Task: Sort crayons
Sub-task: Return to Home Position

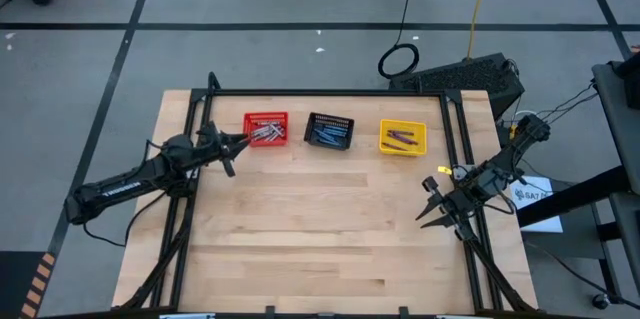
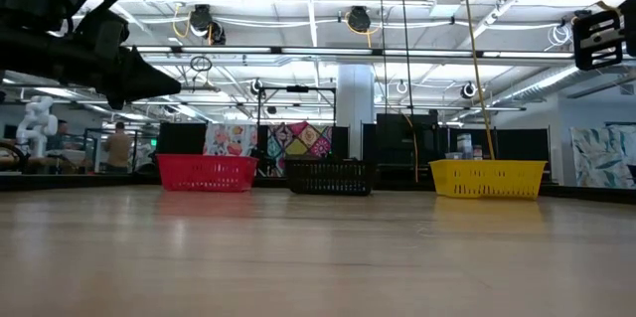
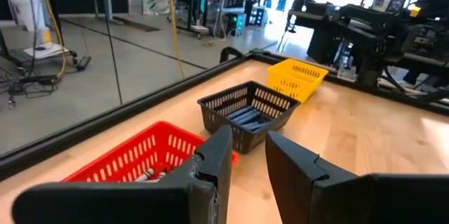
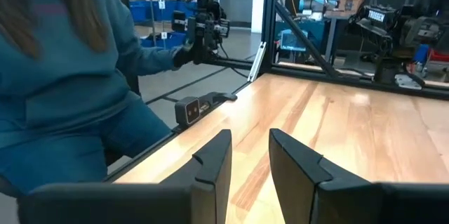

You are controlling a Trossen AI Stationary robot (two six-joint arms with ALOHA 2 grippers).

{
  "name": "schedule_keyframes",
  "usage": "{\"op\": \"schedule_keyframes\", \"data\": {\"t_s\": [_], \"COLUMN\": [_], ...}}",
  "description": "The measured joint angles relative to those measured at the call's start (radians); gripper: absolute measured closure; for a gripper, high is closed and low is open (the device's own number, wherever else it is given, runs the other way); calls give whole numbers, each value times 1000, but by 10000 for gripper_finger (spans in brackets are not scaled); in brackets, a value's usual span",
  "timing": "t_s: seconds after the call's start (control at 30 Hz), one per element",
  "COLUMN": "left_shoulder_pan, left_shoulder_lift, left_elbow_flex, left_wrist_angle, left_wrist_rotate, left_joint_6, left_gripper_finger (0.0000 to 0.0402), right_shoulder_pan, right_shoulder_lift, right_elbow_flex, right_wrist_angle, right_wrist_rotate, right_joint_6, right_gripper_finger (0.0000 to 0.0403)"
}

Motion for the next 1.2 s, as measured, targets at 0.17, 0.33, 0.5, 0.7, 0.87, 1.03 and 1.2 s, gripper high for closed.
{"op": "schedule_keyframes", "data": {"t_s": [0.17,0.33,0.5,0.7,0.87,1.03,1.2], "left_shoulder_pan": [0,0,0,0,0,0,0], "left_shoulder_lift": [2,2,2,2,-11,-43,-50], "left_elbow_flex": [0,0,-1,-1,-1,-1,-2], "left_wrist_angle": [1,1,1,0,0,0,0], "left_wrist_rotate": [5,6,7,9,10,11,11], "left_joint_6": [2,1,0,0,0,0,0], "left_gripper_finger": [309,309,309,309,309,309,309], "right_shoulder_pan": [0,0,0,0,0,0,0], "right_shoulder_lift": [0,0,0,0,-23,-80,-79], "right_elbow_flex": [-2,0,0,1,-17,-30,-31], "right_wrist_angle": [65,89,95,98,112,77,79], "right_wrist_rotate": [2,2,2,2,2,-3,-1], "right_joint_6": [-5,-6,-6,-6,-6,-6,-6], "right_gripper_finger": [319,319,319,319,319,319,319]}}
